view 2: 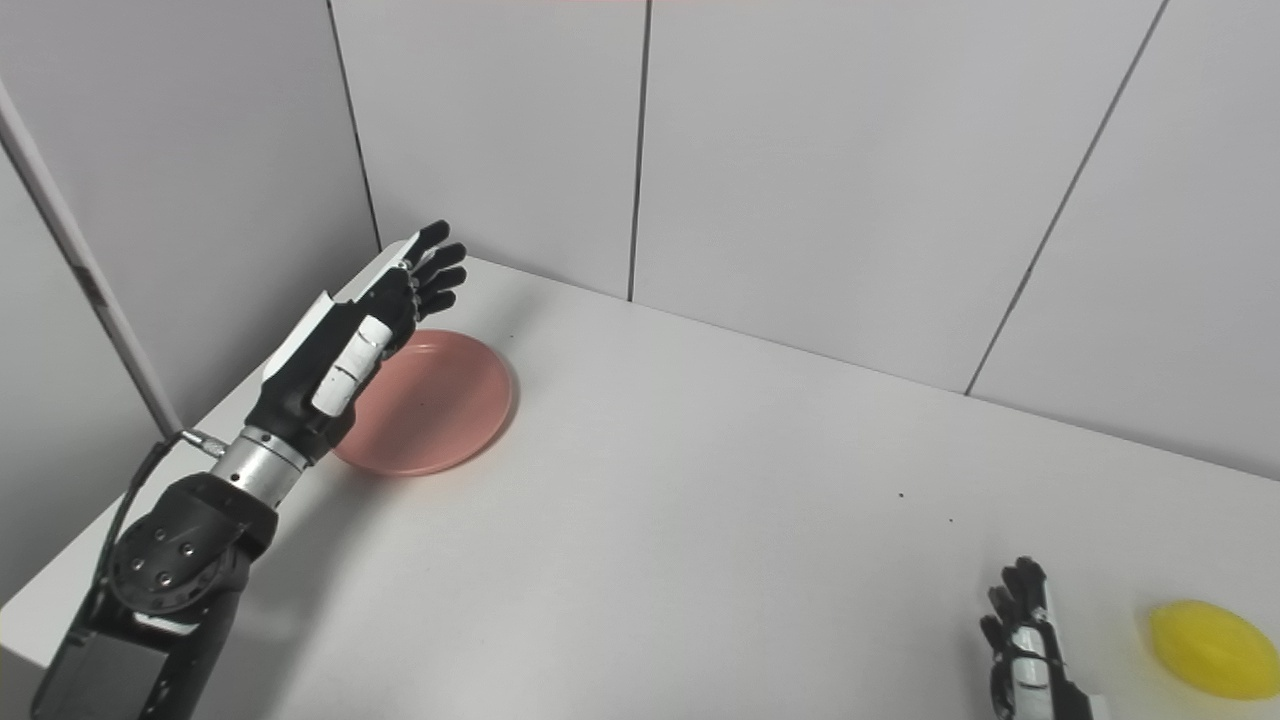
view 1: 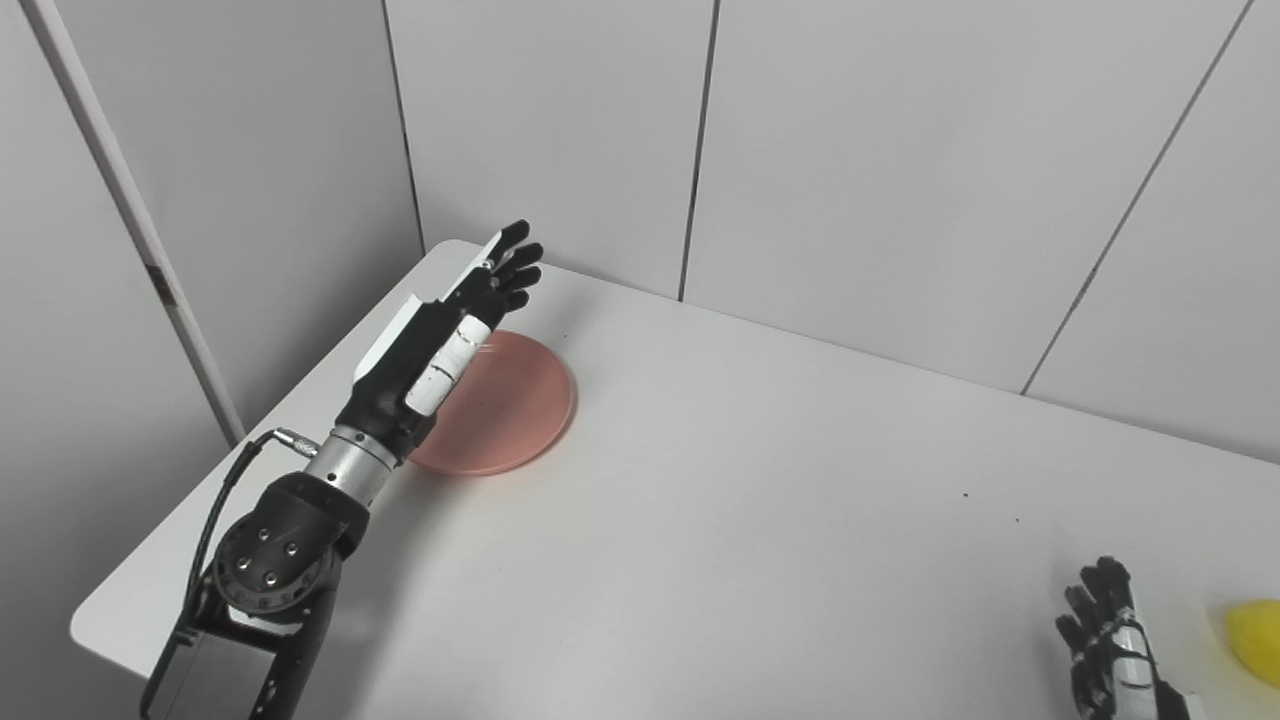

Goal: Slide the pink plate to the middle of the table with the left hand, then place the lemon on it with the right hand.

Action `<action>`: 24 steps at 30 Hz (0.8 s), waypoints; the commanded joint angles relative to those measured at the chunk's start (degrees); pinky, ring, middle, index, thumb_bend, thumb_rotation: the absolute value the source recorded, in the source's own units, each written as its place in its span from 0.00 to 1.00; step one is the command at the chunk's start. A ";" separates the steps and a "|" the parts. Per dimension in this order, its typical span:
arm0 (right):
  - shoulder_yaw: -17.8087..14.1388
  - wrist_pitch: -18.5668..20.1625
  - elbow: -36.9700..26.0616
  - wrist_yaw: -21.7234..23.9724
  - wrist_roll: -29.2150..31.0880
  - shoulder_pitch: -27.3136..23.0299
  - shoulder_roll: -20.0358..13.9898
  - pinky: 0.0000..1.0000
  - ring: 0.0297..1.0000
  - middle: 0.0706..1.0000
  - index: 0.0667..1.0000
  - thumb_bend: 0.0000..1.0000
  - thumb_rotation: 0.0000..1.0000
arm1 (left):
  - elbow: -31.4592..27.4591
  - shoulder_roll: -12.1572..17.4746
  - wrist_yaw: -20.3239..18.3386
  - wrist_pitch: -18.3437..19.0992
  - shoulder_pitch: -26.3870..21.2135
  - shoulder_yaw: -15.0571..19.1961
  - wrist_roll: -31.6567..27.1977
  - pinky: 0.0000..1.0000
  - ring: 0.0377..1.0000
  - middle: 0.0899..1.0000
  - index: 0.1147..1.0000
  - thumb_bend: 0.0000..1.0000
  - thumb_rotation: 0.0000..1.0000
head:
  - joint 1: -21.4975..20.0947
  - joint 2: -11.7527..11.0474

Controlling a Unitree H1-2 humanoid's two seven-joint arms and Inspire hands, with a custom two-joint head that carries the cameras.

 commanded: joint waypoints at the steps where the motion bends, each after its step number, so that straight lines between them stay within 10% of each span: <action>1: -0.65 -0.90 -0.90 0.53 1.05 -1.32 -0.43 1.00 1.00 1.00 1.00 0.50 0.98 | 0.26 3.32 1.39 -0.15 -2.31 1.07 3.64 0.86 0.87 0.89 0.91 0.74 1.00 | 0.17 0.04; 24: -2.32 -1.85 2.11 0.78 3.29 -1.59 -0.25 1.00 1.00 1.00 1.00 0.64 0.90 | 23.19 7.67 2.45 -6.02 -9.76 5.62 2.89 0.79 0.78 0.77 0.76 0.80 1.00 | 4.52 -1.97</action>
